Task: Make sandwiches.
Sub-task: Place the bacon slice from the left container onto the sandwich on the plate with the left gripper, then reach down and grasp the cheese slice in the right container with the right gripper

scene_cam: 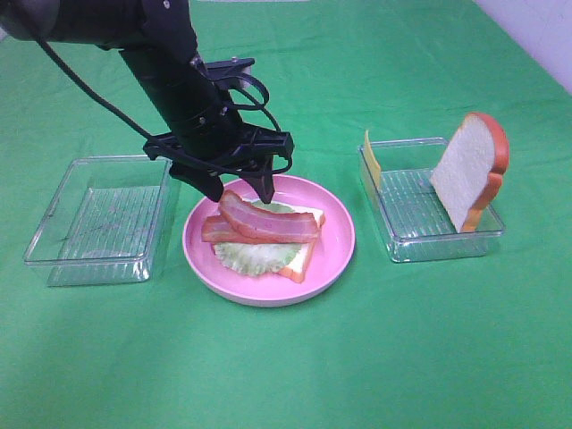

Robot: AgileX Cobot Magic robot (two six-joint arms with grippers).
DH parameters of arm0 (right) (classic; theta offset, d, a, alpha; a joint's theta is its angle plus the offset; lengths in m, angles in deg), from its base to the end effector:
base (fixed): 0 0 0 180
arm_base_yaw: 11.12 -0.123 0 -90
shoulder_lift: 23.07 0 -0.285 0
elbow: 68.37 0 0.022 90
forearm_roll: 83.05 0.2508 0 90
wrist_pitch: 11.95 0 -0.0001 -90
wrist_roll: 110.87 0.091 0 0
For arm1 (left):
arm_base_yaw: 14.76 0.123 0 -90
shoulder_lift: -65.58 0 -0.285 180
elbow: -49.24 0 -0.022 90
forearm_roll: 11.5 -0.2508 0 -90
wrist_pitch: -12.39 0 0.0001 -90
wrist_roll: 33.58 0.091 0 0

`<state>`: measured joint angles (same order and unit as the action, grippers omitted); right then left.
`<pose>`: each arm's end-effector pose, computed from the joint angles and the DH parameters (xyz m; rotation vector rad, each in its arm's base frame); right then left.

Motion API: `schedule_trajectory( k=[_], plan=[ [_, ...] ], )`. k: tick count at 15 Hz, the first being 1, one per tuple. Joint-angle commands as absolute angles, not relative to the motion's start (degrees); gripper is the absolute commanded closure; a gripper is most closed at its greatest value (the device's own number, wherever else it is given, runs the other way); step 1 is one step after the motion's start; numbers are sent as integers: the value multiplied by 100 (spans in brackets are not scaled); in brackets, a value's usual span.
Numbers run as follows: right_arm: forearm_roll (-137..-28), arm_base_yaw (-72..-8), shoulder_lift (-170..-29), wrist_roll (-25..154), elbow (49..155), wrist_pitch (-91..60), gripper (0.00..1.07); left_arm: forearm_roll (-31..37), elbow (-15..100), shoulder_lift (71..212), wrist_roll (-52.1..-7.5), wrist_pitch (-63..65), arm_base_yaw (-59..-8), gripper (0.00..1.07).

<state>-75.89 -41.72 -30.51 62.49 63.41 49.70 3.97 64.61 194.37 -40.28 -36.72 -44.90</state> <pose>-0.0115 0.0048 0.2782 -0.6671 1.9553 0.4090 0.3762 -0.2396 0.1811 0.3793 2.8666 -0.4583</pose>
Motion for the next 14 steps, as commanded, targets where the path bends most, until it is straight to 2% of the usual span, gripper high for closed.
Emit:
schedule_trajectory(
  k=[1,6,9,14],
  plan=[
    [-7612,-4183,-2971,6231,6329,4901,40,207,6461,19248,-4034,-3654,-4490,31],
    [-7612,-4183,-2971,6231,6329,4901,40,-623,6461,18331,-4034,-4302,-4473,31],
    [-7589,-4183,-2971,6231,6329,4901,40,-744,6461,17397,-4034,-5316,-4473,31],
    [-7589,-4183,-2971,6231,6329,4901,40,-738,6415,16057,-4034,-6135,-4473,31]
  ],
)
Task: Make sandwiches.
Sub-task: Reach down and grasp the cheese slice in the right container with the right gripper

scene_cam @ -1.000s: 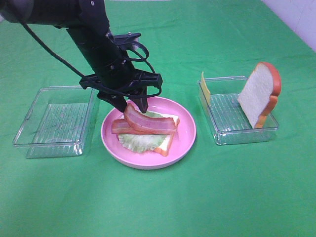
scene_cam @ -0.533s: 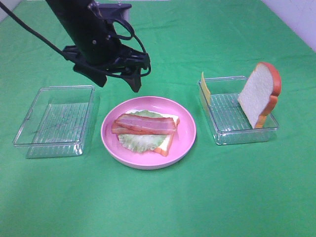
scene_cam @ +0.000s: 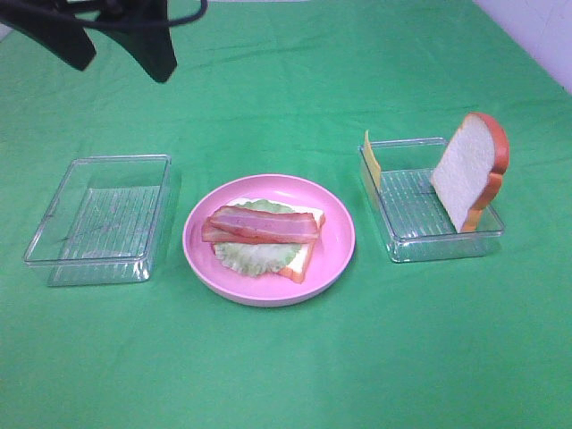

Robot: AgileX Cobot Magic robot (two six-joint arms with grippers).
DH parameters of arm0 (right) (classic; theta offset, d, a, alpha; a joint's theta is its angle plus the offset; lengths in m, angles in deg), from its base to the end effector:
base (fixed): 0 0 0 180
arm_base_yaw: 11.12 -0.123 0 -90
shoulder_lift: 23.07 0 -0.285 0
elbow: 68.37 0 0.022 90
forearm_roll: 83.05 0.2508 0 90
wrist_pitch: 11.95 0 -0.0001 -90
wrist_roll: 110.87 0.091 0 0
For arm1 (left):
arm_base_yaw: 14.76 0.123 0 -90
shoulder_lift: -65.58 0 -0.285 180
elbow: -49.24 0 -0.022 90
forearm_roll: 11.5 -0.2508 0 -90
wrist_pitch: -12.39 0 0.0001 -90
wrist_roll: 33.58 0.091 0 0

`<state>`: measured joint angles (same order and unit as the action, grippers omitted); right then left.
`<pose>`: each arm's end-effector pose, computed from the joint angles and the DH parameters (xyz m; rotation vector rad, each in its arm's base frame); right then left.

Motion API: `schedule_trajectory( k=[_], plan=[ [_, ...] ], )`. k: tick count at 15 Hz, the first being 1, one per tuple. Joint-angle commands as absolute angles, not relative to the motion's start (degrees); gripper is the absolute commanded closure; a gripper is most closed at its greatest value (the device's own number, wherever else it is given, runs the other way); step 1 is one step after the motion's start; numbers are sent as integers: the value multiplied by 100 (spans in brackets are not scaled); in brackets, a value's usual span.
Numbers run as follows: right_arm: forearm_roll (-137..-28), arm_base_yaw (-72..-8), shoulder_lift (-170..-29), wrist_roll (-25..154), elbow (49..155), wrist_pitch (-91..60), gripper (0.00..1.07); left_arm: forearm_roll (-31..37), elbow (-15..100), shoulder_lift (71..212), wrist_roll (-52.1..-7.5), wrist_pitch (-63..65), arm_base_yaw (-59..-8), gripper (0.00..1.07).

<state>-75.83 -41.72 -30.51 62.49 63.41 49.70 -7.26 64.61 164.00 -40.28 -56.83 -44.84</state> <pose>-0.0116 0.0049 0.2782 -0.6672 1.9553 0.4103 0.2826 -0.1710 0.3768 0.5328 2.6362 -0.3060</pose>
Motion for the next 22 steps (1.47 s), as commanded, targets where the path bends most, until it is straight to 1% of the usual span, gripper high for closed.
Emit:
schedule_trajectory(
  k=[1,4,5,9,10,11,12,17,20,22],
  plan=[
    [-7589,-4183,-2971,6231,6329,4901,40,-738,6352,15908,-4040,-6135,-4473,31],
    [-7589,-4183,-2971,6231,6329,4901,40,-744,5481,14968,-4040,-6130,-4473,31],
    [-7589,-4183,-2971,6231,6329,4901,40,-744,4576,14315,-4040,-6130,-4473,31],
    [-7589,-4183,-2971,6231,6329,4901,40,-744,2800,12797,-4046,-6026,-4473,31],
    [-7589,-4183,-2971,6231,6329,4901,40,-744,2582,12573,-4046,-6004,-4473,31],
    [-7589,-4183,-2971,6231,6329,4901,40,-744,2026,11874,-4046,-5906,-4473,31],
    [-7566,-4183,-2971,6231,6329,4901,40,-744,1883,11679,-4046,-5866,-4473,31],
    [-7566,-4183,-2971,6231,6329,4901,40,-749,645,9307,-4034,-5373,-4473,31],
    [-7600,-4183,-2977,6231,6329,4896,40,-767,279,7989,-3971,-5345,-4473,31],
    [-7697,-4183,-3085,6289,6375,4833,40,-778,279,7531,-3708,-5264,-4473,31]
  ],
)
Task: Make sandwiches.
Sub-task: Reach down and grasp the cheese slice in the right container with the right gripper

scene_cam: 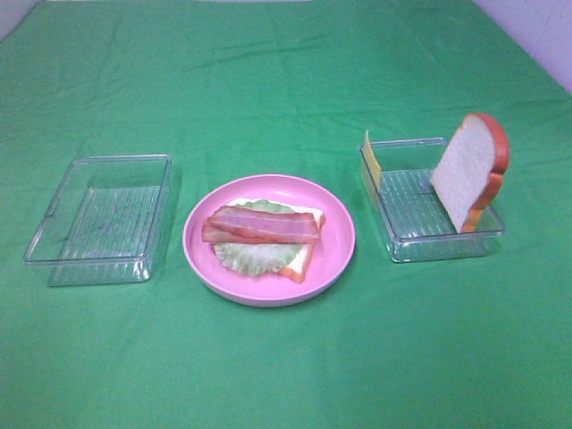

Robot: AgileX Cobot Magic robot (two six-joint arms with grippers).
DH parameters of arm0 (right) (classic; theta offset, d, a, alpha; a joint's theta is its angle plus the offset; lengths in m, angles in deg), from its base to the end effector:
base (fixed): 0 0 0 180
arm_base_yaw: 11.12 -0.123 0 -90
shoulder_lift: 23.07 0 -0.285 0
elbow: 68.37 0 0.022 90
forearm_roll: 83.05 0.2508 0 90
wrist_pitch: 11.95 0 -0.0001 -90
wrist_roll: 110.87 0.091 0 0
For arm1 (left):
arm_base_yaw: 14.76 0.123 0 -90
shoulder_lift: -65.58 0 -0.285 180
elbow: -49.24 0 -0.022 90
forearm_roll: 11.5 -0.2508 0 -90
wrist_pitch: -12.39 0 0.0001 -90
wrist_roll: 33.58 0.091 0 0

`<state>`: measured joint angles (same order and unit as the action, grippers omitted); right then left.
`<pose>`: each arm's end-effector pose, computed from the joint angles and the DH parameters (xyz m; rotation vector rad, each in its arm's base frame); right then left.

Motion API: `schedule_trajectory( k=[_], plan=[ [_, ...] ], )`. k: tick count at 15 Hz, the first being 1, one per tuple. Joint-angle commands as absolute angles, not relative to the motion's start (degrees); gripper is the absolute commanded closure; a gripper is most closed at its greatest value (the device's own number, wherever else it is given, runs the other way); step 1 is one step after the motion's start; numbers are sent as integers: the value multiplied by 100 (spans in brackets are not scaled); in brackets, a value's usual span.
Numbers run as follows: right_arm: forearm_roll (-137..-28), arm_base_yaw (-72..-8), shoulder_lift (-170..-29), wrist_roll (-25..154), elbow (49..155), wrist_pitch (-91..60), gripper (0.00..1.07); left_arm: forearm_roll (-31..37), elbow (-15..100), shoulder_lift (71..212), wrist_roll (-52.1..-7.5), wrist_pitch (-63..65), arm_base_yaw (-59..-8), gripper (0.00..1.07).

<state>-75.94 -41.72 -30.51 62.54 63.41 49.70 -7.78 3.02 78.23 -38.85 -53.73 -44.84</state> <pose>-0.0115 0.0047 0.2782 -0.6662 1.9557 0.4085 -0.0030 -0.0045 0.2818 0.4802 2.1592 -0.4267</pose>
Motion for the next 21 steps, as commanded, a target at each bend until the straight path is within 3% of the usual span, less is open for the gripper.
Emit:
schedule_trajectory(
  k=[1,4,5,11,17,21],
  plan=[
    [-7772,-4183,-3154,6375,6386,4798,40,-772,279,7439,-3667,-5259,-4473,31],
    [-8190,-4183,-3847,6976,6490,3916,40,-761,279,7187,-3404,-5230,-4473,31],
    [-8448,-4183,-4667,7532,6490,2999,40,-755,176,7187,-3358,-4944,-4473,31],
    [-8855,-4183,-7870,8306,6725,1361,49,-709,61,7193,-3249,-4743,-4473,31],
    [-8843,-4183,-11027,8306,9056,2111,49,-744,61,7193,-3238,-4743,-4473,31],
    [-8924,-4172,-13021,8306,11520,3744,49,-749,61,7193,-3238,-4743,-4473,31]
  ],
)
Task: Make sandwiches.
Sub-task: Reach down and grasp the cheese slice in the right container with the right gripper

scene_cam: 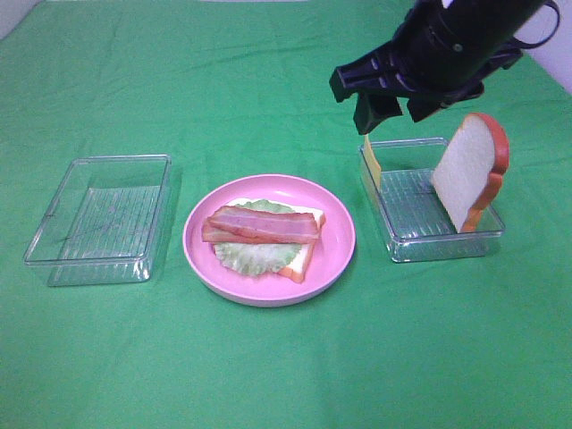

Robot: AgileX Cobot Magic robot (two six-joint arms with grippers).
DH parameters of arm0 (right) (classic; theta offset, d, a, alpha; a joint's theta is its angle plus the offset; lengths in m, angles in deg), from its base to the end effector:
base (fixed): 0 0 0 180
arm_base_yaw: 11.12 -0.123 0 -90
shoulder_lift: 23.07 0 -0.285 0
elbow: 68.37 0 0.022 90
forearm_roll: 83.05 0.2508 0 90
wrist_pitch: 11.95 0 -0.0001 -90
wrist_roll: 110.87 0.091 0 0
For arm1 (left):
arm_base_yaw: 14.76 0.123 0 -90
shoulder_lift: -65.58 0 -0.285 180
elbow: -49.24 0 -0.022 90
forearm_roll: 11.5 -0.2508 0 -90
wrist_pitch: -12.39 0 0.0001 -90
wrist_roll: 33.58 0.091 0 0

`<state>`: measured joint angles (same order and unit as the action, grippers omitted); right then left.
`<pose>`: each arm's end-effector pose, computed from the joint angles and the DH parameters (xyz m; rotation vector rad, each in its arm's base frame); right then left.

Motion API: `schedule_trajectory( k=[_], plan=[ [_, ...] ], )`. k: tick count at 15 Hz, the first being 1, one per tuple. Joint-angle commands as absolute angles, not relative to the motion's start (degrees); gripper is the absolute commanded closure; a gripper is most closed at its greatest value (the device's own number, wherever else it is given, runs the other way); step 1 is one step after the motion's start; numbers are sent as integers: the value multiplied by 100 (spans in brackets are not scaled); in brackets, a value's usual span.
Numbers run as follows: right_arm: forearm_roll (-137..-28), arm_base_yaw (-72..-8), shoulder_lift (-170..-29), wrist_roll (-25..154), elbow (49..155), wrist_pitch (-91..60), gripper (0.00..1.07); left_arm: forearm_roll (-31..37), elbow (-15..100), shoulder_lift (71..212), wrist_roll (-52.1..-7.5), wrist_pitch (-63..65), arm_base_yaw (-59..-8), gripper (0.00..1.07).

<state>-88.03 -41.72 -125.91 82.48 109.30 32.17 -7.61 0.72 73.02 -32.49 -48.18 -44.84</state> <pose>0.3106 0.1773 0.2784 -0.4506 2.5720 0.1742 -0.0077 -0.0017 0.2779 0.5554 1.9788 -0.3975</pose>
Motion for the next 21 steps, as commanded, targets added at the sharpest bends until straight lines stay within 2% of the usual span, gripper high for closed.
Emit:
schedule_trajectory(
  k=[1,4,8,11,17,20,21],
  plan=[
    [-8958,-4160,-13382,8306,12007,4094,49,-749,61,7193,-3238,-4743,-4473,31],
    [-8861,-3891,-14081,8237,12912,4432,49,-749,61,7193,-3238,-4743,-4473,31],
    [-7526,-3158,-14940,7675,13715,4432,49,-749,61,7193,-3238,-4743,-4473,31],
    [-7296,-2837,-15341,7595,13909,4380,49,-749,61,7193,-3238,-4743,-4473,31],
    [-7308,-2831,-15857,7492,13955,4386,49,-767,61,7199,-3238,-4743,-4473,31],
    [-7308,-2831,-15966,7492,13955,4392,60,-767,61,7199,-3238,-4743,-4473,31],
    [-7308,-2831,-15977,7492,13955,4397,71,-767,61,7199,-3238,-4743,-4473,31]
  ],
)
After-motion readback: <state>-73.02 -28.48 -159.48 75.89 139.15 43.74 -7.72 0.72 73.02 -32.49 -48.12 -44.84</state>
